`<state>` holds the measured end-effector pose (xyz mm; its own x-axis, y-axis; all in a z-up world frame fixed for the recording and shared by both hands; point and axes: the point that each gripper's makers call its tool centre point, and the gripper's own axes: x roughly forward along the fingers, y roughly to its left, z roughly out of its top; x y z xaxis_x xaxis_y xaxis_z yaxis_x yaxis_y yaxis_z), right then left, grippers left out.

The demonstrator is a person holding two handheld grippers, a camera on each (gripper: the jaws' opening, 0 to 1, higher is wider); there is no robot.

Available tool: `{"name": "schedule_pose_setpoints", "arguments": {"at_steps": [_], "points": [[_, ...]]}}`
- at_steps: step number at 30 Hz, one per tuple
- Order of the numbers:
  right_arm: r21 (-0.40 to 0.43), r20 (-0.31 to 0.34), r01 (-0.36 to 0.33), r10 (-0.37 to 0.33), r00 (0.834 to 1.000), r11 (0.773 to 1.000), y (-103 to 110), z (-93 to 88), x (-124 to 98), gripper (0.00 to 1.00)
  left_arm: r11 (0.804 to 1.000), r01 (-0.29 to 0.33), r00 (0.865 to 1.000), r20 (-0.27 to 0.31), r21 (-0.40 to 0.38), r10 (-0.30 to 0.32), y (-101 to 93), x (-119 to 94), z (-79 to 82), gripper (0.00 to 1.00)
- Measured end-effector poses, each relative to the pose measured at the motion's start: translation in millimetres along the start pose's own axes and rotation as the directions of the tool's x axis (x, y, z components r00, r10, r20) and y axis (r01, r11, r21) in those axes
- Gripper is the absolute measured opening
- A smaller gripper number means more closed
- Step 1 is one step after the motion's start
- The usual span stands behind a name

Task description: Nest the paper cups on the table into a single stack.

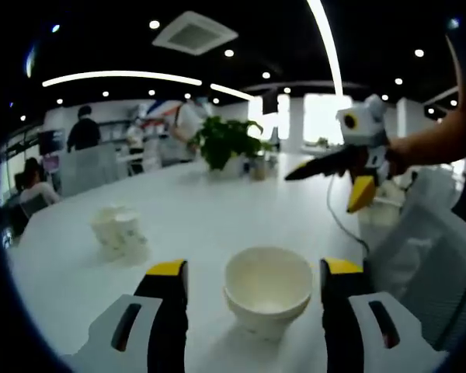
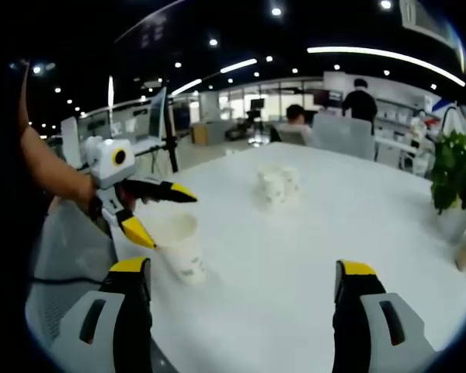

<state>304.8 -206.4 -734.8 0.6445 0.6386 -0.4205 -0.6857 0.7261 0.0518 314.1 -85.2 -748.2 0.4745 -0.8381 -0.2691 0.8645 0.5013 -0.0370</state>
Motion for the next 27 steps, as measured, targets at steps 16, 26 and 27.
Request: {"name": "schedule_pose_setpoints", "arguments": {"at_steps": [16, 26, 27], "points": [[-0.028, 0.053, 0.017, -0.016, 0.998, 0.999, -20, 28.9, 5, 0.99, 0.985, -0.162, 0.984, 0.073, -0.053, 0.165, 78.8, -51, 53.9, 0.93], [-0.074, 0.120, 0.036, -0.027, 0.992, 0.997, -33, 48.9, 11, 1.00, 0.966, -0.254, 0.965, 0.052, -0.051, 0.257, 111.5, -94, 50.8, 0.98], [-0.076, 0.128, 0.039, -0.029, 0.991, 0.996, -34, 51.0, 11, 1.00, 0.964, -0.260, 0.964, 0.047, -0.053, 0.263, 112.5, -97, 49.2, 0.98]]}}
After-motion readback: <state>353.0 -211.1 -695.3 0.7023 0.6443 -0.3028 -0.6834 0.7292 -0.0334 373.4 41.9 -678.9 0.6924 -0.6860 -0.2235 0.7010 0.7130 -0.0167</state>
